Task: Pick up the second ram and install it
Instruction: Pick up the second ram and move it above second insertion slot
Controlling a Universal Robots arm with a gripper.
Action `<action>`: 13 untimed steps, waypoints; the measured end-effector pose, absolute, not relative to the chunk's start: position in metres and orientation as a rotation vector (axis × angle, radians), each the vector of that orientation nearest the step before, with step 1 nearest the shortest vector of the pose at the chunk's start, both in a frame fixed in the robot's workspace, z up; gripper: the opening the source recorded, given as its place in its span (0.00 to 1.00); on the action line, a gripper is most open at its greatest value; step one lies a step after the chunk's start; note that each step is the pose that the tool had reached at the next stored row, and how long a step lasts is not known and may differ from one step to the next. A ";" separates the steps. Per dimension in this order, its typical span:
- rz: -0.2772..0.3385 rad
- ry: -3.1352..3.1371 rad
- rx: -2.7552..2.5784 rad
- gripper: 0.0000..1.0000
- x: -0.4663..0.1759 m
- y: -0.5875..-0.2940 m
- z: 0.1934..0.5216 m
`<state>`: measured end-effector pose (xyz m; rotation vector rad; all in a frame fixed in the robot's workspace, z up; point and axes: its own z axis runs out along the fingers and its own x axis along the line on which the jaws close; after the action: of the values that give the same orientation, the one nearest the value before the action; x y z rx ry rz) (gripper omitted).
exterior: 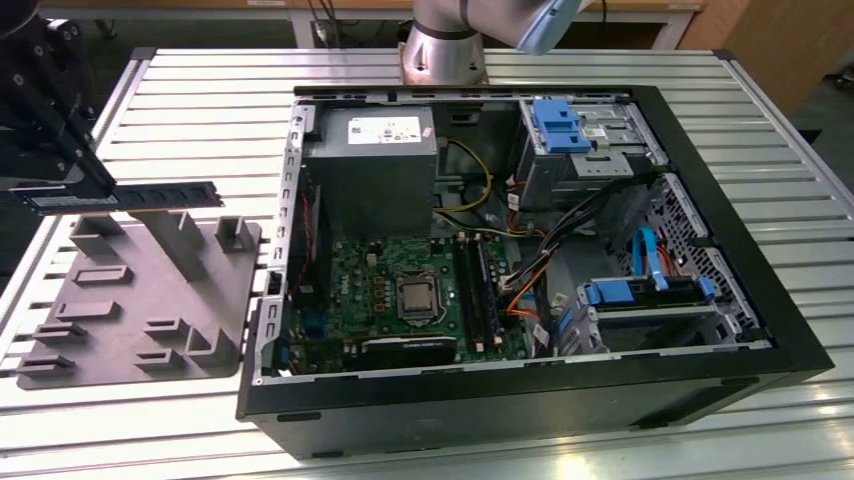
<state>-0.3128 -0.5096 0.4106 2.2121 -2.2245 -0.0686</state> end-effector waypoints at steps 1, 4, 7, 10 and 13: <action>-0.069 -2.224 2.212 0.11 -0.311 -0.510 0.411; -0.069 -2.225 2.212 0.11 -0.307 -0.510 0.411; -0.069 -2.225 2.212 0.11 -0.303 -0.510 0.411; -0.069 -2.224 2.212 0.11 -0.298 -0.510 0.411; -0.069 -2.224 2.212 0.11 -0.295 -0.510 0.411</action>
<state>-0.2945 -0.5096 0.4106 2.2121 -2.2245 -0.0686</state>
